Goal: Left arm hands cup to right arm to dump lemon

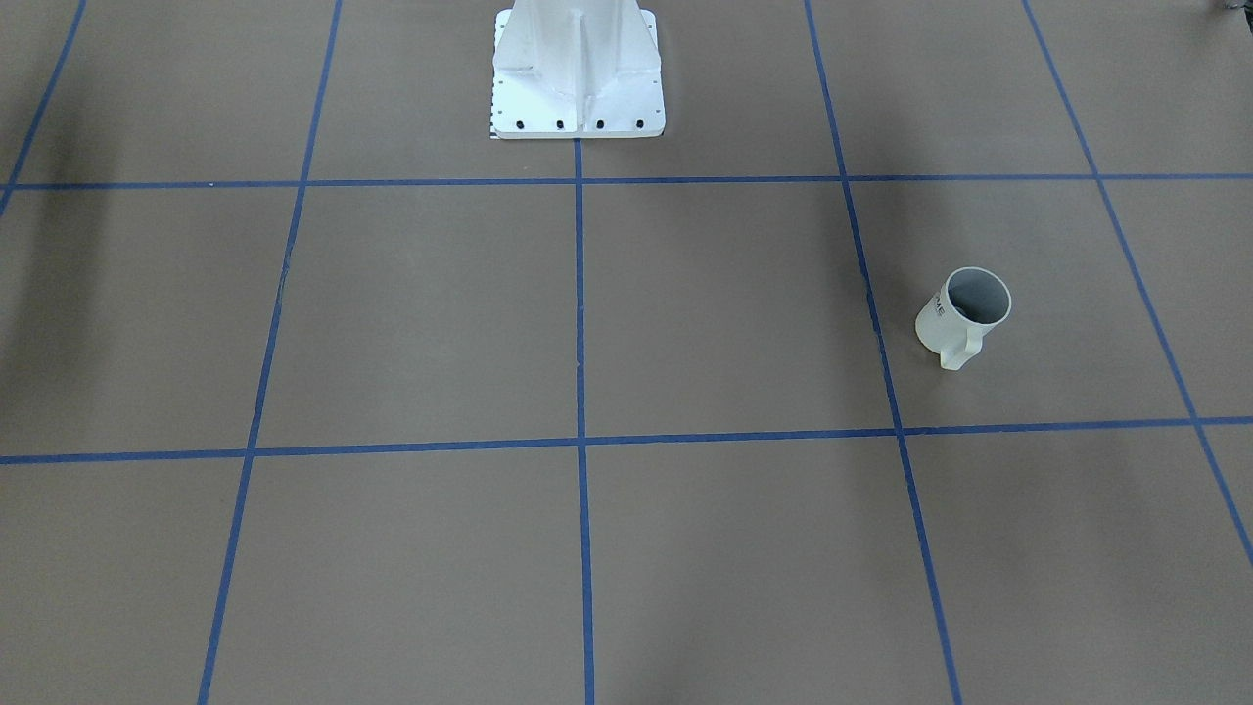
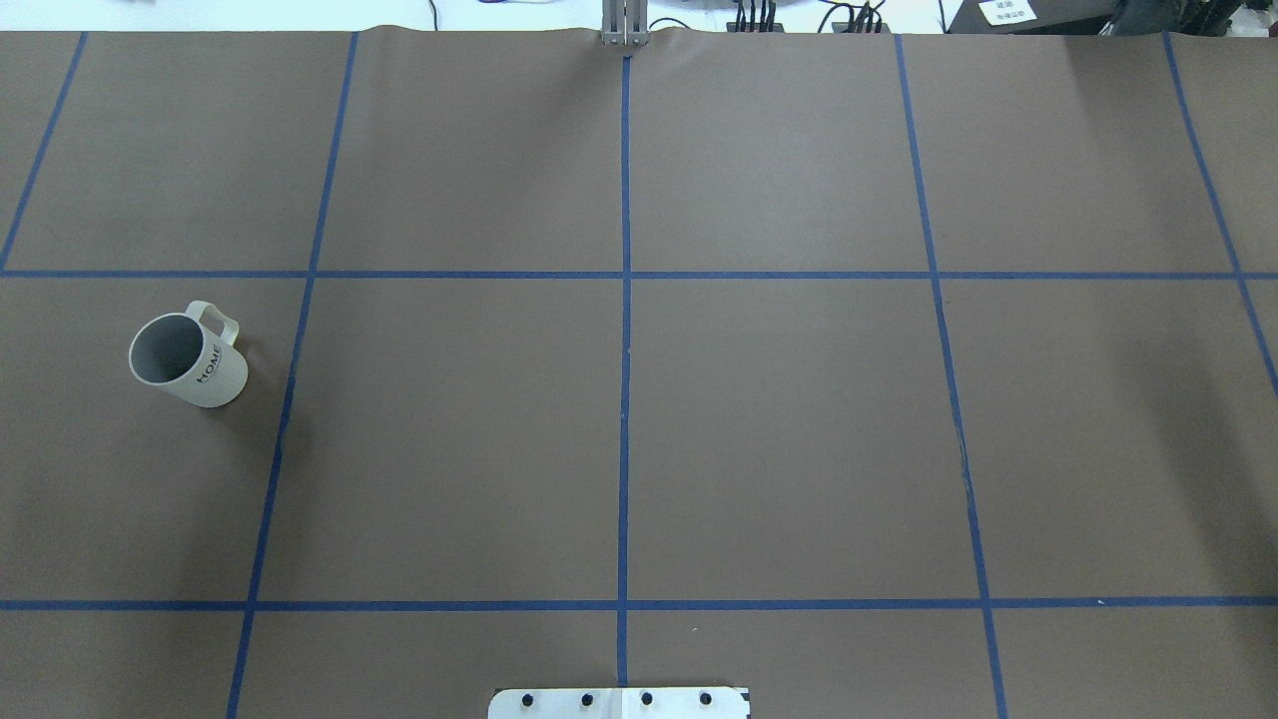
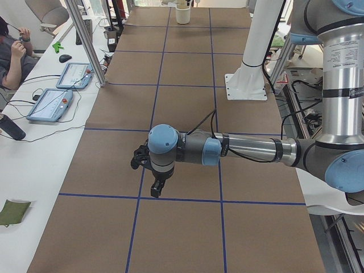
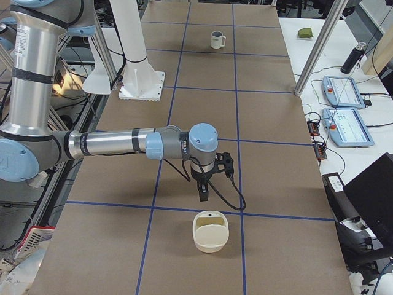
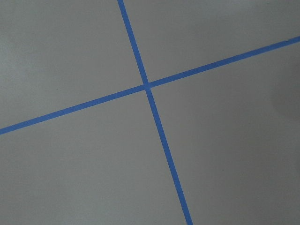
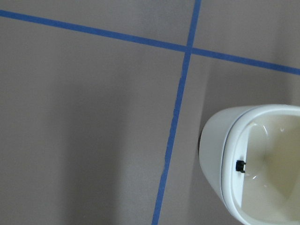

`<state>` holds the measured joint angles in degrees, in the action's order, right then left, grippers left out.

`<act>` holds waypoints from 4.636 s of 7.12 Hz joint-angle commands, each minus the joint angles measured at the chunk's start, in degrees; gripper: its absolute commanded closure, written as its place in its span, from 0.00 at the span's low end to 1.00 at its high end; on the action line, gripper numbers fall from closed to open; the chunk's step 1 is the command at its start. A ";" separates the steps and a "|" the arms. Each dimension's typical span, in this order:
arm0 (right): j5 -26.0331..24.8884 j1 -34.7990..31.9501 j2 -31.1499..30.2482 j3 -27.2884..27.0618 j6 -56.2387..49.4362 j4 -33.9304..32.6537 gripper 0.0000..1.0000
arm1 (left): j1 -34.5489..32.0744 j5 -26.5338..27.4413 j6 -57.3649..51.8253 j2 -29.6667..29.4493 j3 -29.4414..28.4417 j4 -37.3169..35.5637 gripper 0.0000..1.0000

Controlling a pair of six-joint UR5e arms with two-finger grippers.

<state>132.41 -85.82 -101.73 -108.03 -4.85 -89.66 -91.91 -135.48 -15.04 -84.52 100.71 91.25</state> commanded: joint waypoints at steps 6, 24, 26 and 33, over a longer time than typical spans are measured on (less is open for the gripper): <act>-0.48 20.14 17.16 0.54 20.98 7.39 0.03 | 15.24 -3.29 18.38 -4.51 -8.34 19.12 0.00; -1.54 26.23 22.01 -0.52 30.78 7.57 0.02 | 39.27 7.42 64.78 -5.31 -1.93 33.64 1.00; -1.54 26.23 22.18 -0.52 30.78 7.66 0.01 | 39.27 7.34 64.87 -4.70 -0.09 33.64 1.00; -21.16 35.51 29.20 6.60 30.61 33.48 0.02 | 38.65 6.99 97.92 -29.69 11.28 0.42 1.00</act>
<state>119.78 -54.43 -73.87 -101.94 25.99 -60.45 -53.37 -128.40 71.53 -106.85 112.90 94.77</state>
